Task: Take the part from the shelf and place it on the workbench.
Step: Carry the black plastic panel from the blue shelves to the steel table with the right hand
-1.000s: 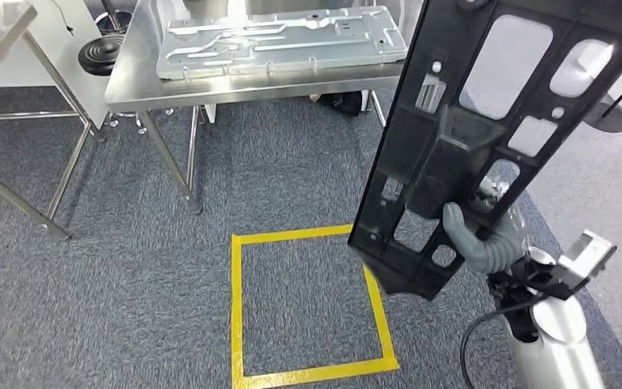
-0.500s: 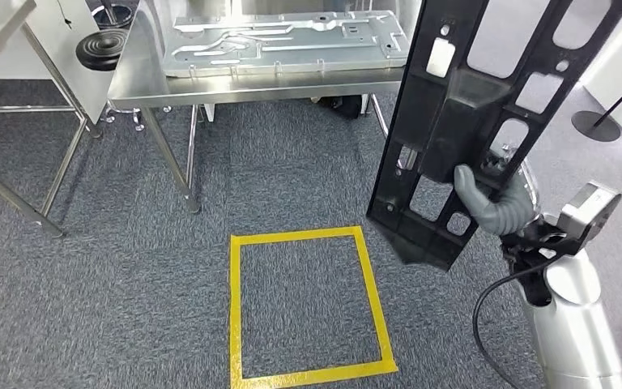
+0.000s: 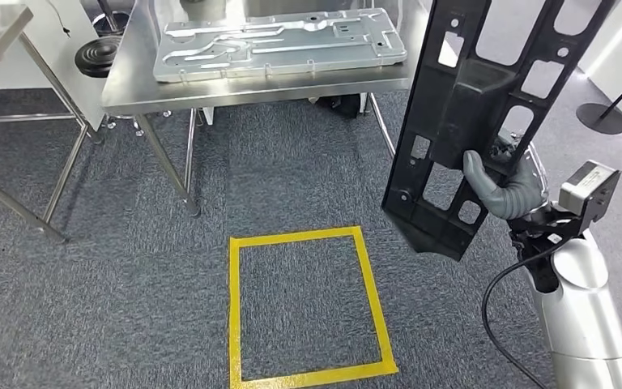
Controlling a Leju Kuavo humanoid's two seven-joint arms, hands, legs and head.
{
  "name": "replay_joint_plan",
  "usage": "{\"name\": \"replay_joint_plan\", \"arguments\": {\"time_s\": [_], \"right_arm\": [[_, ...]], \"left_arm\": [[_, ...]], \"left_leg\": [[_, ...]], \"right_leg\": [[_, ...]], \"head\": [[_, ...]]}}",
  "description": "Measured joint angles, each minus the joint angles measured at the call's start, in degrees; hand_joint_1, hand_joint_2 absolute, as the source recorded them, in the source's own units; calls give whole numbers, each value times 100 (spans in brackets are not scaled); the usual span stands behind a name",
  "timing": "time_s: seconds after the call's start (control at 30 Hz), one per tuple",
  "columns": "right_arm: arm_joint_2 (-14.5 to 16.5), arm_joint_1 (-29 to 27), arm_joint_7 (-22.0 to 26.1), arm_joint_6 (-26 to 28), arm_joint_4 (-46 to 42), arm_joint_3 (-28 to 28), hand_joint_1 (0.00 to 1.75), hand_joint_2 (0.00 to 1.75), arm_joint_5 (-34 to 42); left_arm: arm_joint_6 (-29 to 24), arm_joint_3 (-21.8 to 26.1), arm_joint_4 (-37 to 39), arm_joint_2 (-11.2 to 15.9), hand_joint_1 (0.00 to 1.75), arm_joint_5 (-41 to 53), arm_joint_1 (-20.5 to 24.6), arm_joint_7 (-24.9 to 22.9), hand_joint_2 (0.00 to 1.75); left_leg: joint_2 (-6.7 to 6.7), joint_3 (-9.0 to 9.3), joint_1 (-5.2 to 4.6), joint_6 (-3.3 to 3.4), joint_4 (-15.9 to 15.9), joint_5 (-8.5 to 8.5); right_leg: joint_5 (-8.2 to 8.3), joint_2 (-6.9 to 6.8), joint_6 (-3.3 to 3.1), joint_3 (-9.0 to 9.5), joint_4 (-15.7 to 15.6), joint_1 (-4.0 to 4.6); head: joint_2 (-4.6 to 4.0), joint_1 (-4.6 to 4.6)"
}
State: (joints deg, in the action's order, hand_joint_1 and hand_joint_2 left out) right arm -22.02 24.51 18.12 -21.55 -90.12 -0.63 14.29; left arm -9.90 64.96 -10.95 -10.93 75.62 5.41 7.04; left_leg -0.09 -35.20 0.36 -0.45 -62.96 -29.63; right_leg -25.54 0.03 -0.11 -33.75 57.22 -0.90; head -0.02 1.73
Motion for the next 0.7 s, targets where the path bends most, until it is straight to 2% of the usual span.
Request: {"name": "replay_joint_plan", "arguments": {"time_s": [0.07, 0.1, 0.13, 0.17, 0.23, 0.27, 0.3, 0.33, 0.4, 0.47, 0.5, 0.53, 0.6, 0.63, 0.67, 0.7], "right_arm": [[-4, 96, -19, 5, 94, 3, 171, 175, -13], [-8, 133, -33, 6, 144, 4, 171, 175, -20], [-14, 161, -45, 7, 192, 6, 171, 175, -29], [-21, 187, -55, 7, 234, 8, 171, 175, -38], [-40, 260, -62, 8, 310, 18, 171, 175, -54], [-50, 309, -64, 9, 348, 26, 171, 175, -57], [-60, 356, -67, 11, 388, 34, 171, 175, -58], [-72, 395, -73, 13, 428, 40, 171, 175, -58], [-113, 435, -88, 11, 497, 47, 171, 175, -58], [-174, 462, -98, 8, 550, 58, 171, 175, -57], [-202, 482, -97, 10, 577, 67, 171, 175, -56], [-221, 497, -91, 12, 609, 75, 171, 175, -56], [-235, 504, -79, 17, 685, 83, 171, 175, -57], [-236, 495, -75, 17, 722, 82, 171, 175, -58], [-237, 488, -74, 17, 752, 82, 171, 175, -58], [-239, 487, -71, 17, 775, 83, 171, 175, -58]], "left_arm": [[1, -4, 0, 0, 0, 10, -4, -1, 175], [1, -4, 0, 0, 0, 15, -7, -1, 175], [2, -5, 0, 0, 0, 20, -9, -3, 175], [4, -6, 0, 0, 0, 25, -9, -4, 175], [6, -8, 0, 2, 0, 31, -9, -7, 175], [7, -9, 0, 3, 0, 32, -8, -7, 175], [9, -10, 0, 5, 0, 34, -6, -7, 175], [11, -12, 0, 7, 0, 38, -5, -7, 175], [15, -13, 0, 7, 0, 45, -6, -7, 175], [14, -13, 0, 7, 0, 46, -5, -4, 175], [13, -13, 0, 8, 0, 46, 0, -2, 175], [14, -14, 0, 7, 0, 46, 4, -1, 175], [15, -14, 0, 5, 0, 46, 4, 0, 175], [15, -14, 0, 4, 0, 46, 1, 0, 175], [15, -14, 0, 4, 0, 46, -1, 0, 175], [15, -14, 0, 4, 0, 46, -1, 0, 175]], "left_leg": [[0, -391, 4, -24, -806, -357], [0, -557, 5, -30, -1124, -446], [0, -631, 5, -29, -1240, -420], [0, -591, 5, -18, -1117, -279], [-4, -252, -1, 37, -349, 155], [-6, -70, -9, 68, 48, 304], [-8, 47, -17, 94, 310, 381], [-9, 100, -25, 116, 435, 388], [-11, 111, -26, 157, 466, 378], [-14, 142, -5, 219, 521, 397], [-13, 160, 9, 245, 549, 407], [-13, 171, 12, 263, 558, 405], [-10, 183, 12, 277, 552, 385], [-10, 194, 12, 278, 547, 369], [-11, 213, 13, 273, 539, 348], [-12, 241, 15, 265, 531, 322]], "right_leg": [[-10, 2, -36, 3, 1, 15], [-15, 4, -42, 8, 3, 23], [-22, 6, -45, 17, 4, 29], [-32, 11, -41, 34, 6, 34], [-63, 20, -19, 78, 11, 42], [-81, 27, 0, 88, 21, 54], [-90, 31, 25, 88, 26, 63], [-97, 33, 55, 81, 29, 70], [-105, 32, 123, 77, 19, 71], [-203, 23, 186, 33, 145, 57], [-328, 20, 214, -72, 371, 49], [-494, 16, 239, -247, 723, 36], [-773, 15, 284, -684, 1512, 14], [-777, 14, 300, -824, 1712, 0], [-660, 12, 311, -848, 1677, -15], [-446, 7, 317, -756, 1414, -30]], "head": [[0, 0], [1, 0], [1, 0], [1, 0], [1, 0], [1, 0], [1, 0], [1, 0], [0, 0], [0, 0], [0, 0], [0, 0], [1, 0], [1, 0], [1, 0], [0, 0]]}}
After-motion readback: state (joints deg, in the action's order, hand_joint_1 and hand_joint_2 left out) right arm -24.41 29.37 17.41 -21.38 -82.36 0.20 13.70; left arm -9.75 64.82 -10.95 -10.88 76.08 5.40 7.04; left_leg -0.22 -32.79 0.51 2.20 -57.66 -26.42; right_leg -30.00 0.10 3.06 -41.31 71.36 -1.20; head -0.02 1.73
